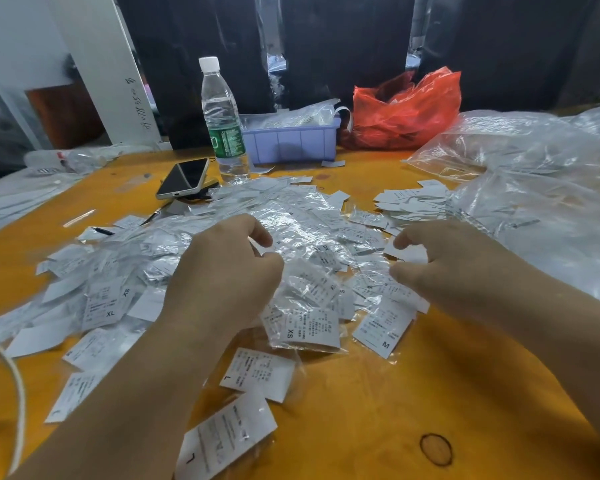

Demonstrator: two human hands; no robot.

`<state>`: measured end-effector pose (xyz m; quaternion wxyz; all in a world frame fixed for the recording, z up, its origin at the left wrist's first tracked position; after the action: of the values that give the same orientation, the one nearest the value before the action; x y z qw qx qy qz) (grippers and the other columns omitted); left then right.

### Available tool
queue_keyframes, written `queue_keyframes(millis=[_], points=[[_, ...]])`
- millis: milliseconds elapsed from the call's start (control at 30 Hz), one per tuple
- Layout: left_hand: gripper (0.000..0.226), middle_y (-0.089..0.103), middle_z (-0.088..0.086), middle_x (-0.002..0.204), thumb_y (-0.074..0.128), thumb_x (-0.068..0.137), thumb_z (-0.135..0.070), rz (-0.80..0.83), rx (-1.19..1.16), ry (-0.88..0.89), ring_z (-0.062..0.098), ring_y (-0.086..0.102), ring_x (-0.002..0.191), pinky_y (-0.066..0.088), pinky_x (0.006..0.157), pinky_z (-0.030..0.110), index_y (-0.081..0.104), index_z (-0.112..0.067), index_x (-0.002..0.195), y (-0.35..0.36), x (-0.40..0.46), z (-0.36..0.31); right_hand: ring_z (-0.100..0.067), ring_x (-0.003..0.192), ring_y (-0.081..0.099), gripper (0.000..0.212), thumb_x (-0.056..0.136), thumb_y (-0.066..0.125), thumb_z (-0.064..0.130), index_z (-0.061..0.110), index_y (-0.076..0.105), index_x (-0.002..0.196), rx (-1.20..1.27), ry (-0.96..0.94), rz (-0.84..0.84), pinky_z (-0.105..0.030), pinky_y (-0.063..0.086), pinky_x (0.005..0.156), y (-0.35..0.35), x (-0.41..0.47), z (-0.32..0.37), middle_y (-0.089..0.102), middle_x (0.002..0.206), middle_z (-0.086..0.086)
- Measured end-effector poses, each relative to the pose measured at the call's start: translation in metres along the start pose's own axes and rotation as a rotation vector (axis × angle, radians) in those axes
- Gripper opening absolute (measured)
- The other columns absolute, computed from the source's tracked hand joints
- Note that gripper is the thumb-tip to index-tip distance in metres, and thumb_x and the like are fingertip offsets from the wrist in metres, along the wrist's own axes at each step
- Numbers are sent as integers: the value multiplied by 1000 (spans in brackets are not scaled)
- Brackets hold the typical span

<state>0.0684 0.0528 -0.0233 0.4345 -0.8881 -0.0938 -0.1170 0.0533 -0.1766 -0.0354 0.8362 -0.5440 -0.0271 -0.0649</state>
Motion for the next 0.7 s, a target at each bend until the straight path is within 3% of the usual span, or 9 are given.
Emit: queue_keyframes(millis=[33, 100, 200, 333, 533, 700], points=[[10, 62, -10, 75, 62, 82, -24, 11, -18, 17, 10, 58, 70, 39, 56, 27, 60, -33, 85, 0, -2, -2, -19, 118, 44, 40, 94, 53, 41, 29, 49, 132, -63, 43, 46, -32, 40, 83, 3, 1, -2, 51, 135, 1], [10, 61, -11, 70, 63, 82, -22, 53, -68, 63, 5, 57, 63, 37, 52, 23, 61, -32, 79, 3, -6, -6, -24, 116, 45, 42, 97, 46, 43, 27, 43, 136, -166, 81, 115, -35, 37, 83, 7, 1, -4, 51, 135, -3], [13, 61, -14, 63, 63, 81, -21, 160, -143, 143, -1, 54, 55, 38, 44, 13, 64, -31, 75, 9, -11, -12, -20, 97, 48, 32, 97, 47, 37, 26, 51, 127, -152, 38, 68, -33, 41, 77, 6, 1, -5, 57, 124, -1], [12, 61, -23, 70, 62, 83, -21, 278, -186, 209, -5, 54, 58, 39, 46, 9, 65, -30, 76, 16, -16, -16, -20, 108, 52, 35, 92, 55, 30, 25, 53, 127, -162, 26, 33, -34, 46, 86, 3, 2, -6, 57, 123, 2], [13, 61, -24, 69, 62, 83, -23, 275, -168, 202, -4, 55, 59, 37, 45, 9, 65, -31, 74, 18, -15, -14, -18, 102, 57, 35, 90, 65, 31, 28, 57, 123, -140, -42, -27, -36, 50, 86, -1, 1, -6, 61, 116, 4], [7, 62, -19, 74, 65, 84, -30, 274, -166, 235, -3, 54, 59, 39, 46, 11, 65, -31, 76, 17, -17, -15, -13, 88, 57, 28, 91, 65, 39, 27, 61, 116, -98, -101, -80, -29, 47, 75, -1, 1, -5, 63, 98, 9]])
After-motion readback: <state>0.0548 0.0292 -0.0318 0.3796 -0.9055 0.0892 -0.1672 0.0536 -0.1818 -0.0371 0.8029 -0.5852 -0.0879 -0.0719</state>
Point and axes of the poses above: each hand's wrist, its own x-axis towards the middle knuckle, its own y-axis out of the palm, z = x × y, the point moved 2 cm from there along x, towards the middle knuckle
